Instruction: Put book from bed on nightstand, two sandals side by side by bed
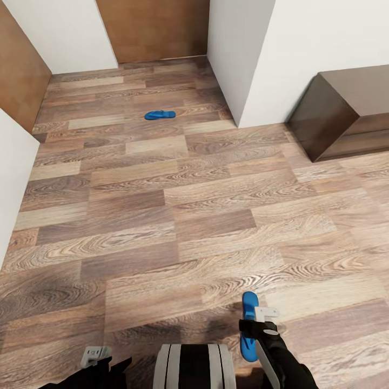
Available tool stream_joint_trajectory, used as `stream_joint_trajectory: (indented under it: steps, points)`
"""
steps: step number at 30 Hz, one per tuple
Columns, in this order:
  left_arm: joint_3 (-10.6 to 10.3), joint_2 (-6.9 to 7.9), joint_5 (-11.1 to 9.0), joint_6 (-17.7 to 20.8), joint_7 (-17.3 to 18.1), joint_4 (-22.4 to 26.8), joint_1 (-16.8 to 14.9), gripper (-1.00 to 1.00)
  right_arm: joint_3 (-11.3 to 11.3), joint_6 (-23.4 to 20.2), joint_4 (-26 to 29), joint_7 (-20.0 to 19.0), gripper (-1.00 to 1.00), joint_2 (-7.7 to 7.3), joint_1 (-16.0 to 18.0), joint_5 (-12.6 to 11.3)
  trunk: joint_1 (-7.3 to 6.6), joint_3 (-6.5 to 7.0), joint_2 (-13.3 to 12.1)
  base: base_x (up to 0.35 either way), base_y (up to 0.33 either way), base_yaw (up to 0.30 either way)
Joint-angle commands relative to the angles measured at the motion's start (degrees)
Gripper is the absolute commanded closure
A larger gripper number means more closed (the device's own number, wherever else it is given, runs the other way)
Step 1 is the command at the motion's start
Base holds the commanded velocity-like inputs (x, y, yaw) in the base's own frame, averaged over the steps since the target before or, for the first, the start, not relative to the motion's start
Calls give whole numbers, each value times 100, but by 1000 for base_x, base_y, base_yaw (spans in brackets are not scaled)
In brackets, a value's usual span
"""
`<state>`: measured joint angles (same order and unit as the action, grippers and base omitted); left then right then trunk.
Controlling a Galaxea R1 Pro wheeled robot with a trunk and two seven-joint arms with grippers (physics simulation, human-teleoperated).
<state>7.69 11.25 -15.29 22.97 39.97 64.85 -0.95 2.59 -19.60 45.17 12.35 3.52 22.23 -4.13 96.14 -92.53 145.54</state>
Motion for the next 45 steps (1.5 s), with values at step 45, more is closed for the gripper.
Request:
stream_joint_trajectory:
  steps: [45]
  points:
    - [5,0,-44,50,15,1,-1,-100,22,-24,7,44,-100,-1,1,-39,38,-335,21,0,0,0]
